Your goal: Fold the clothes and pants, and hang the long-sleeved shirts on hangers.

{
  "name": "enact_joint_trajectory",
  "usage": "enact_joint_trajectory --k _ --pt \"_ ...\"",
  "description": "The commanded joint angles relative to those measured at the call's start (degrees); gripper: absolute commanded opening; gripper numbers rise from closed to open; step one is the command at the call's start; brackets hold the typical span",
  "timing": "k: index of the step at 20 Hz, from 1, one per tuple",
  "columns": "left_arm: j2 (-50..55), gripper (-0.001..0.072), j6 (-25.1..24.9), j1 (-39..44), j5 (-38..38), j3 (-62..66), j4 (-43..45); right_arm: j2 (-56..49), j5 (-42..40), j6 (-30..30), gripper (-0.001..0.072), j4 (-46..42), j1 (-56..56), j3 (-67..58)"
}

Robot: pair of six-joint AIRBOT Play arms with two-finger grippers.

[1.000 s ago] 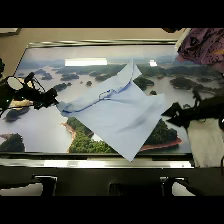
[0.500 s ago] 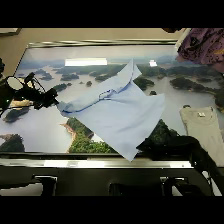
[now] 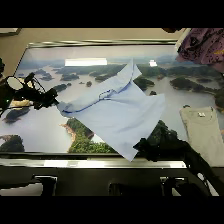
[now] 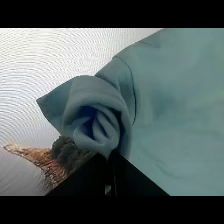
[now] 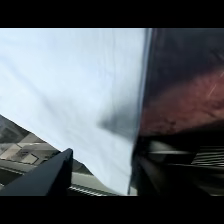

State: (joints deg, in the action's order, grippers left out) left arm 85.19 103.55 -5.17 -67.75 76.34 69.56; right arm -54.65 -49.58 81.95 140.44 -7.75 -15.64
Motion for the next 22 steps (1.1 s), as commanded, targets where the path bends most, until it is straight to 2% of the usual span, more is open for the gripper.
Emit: enact_joint_trajectory --k 1,3,5,7,10,13,16,19,22 --pt "0.0 0.0018 0.0 0.0 0.1 0.0 0.0 -5.7 3.0 3.2 0.0331 1.8 -0.4 0.1" --pt "0.0 0.0018 0.0 0.0 0.1 0.0 0.1 -6.9 4.2 5.9 0.0228 4.6 -0.4 -0.5" --pt "0.0 0.0019 0.0 0.0 0.2 0.0 0.0 -6.9 3.6 7.6 0.0037 4.8 -0.3 -3.5" --pt "-0.2 0.0018 -2.1 -0.2 -0.1 0.4 -2.1 -6.9 2.2 7.8 0.0035 3.0 0.0 -10.8" --pt "-0.6 0.0017 -11.0 -2.2 -1.3 6.7 -12.0 -6.9 -1.6 6.2 0.0034 -2.2 4.8 -30.2" --pt "-3.6 0.0015 -13.6 -4.7 -1.5 18.8 -14.7 -6.9 -8.8 5.6 0.0034 -5.7 11.4 -54.1" --pt "-9.4 0.0015 -14.5 -7.5 -1.5 31.2 -14.7 -6.9 -17.3 4.5 0.0035 -7.6 15.8 -76.8" --pt "-18.1 0.0016 -14.5 -10.6 -1.4 38.2 -13.1 -6.8 -25.2 2.3 0.0035 -8.1 18.1 -96.7" --pt "-29.4 0.0016 -14.4 -13.2 -0.2 39.1 -7.4 -3.6 -29.1 -0.4 0.0035 -9.4 18.3 -107.3"
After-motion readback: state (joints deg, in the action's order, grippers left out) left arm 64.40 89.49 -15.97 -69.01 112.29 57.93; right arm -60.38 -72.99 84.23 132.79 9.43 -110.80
